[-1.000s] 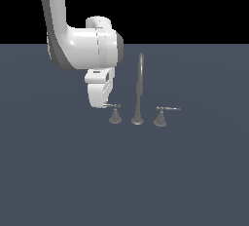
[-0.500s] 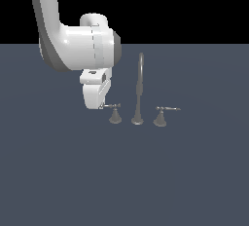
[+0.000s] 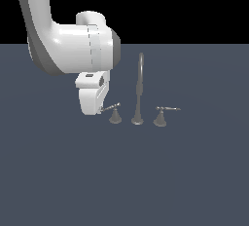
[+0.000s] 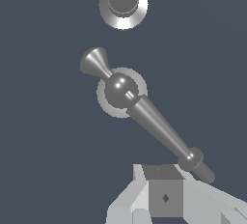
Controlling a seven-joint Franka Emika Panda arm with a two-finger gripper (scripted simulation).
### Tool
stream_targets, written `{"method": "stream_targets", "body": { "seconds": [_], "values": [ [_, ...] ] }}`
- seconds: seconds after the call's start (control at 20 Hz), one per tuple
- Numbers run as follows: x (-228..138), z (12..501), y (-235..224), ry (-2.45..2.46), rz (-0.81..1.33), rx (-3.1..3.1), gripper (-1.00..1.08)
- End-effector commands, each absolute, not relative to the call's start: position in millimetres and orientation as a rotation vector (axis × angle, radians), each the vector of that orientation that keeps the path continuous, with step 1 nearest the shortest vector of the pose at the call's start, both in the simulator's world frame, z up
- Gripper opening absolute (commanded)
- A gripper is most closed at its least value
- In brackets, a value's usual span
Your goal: Turn on the faucet by rotating a designated handle.
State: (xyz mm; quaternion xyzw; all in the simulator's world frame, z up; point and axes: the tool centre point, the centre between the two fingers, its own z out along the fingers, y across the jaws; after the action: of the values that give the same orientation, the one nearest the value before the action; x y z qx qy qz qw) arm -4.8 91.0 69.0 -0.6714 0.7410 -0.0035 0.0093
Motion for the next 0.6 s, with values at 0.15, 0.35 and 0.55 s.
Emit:
{"method": "stream_targets", "body": {
  "seconds": [0.15, 0.35, 0.55],
  "values": [
    [-13, 69, 84, 2.322, -0.01, -2.094, -1.0],
    [-24, 67, 69, 2.328, -0.006, -2.094, -1.0],
    [-35, 66, 54, 2.335, -0.003, -2.095, -1.0]
  ]
}}
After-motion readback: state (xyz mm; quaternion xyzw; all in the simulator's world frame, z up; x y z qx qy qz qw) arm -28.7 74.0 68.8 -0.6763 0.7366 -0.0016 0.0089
